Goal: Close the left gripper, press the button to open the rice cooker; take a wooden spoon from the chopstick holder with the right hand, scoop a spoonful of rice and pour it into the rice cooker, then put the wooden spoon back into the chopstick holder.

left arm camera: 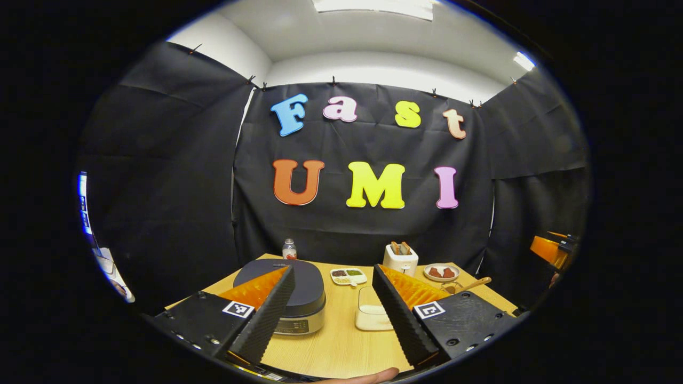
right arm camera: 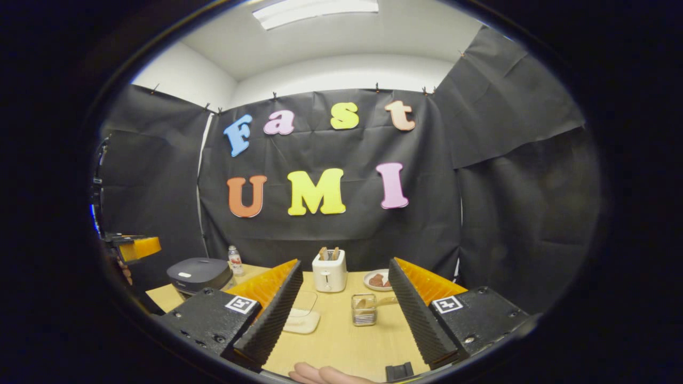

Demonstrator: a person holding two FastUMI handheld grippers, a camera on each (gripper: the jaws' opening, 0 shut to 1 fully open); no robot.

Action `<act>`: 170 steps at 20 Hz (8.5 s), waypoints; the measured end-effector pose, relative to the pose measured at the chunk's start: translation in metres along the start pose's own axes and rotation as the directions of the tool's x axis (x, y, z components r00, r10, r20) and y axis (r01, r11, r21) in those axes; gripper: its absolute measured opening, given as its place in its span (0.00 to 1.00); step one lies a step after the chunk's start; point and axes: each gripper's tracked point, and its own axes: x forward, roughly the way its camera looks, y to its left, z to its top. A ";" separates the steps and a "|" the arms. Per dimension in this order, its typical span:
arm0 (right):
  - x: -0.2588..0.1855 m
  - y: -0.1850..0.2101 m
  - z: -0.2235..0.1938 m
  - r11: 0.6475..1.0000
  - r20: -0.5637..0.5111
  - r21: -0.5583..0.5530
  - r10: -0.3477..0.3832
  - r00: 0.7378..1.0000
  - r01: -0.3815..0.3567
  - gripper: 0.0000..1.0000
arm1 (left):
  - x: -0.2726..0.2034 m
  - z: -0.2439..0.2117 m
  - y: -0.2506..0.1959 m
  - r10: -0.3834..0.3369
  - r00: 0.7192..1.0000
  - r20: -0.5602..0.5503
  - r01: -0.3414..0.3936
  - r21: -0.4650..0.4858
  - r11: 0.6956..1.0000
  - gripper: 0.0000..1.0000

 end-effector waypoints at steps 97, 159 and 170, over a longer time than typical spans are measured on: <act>0.245 -0.090 -0.246 0.949 -0.246 0.142 -0.241 0.939 0.281 0.58 | -0.075 -0.062 0.020 -0.001 1.000 0.027 0.000 0.028 1.000 0.95; 0.266 0.156 -0.186 0.991 -0.247 -0.018 0.121 0.961 -0.130 0.13 | -0.079 -0.087 0.081 0.034 0.999 0.004 -0.034 0.046 0.998 0.95; 0.306 0.146 -0.241 0.982 -0.310 -0.182 -0.015 0.951 -0.044 0.13 | -0.063 -0.103 0.093 0.041 0.999 -0.035 -0.041 0.008 0.999 0.95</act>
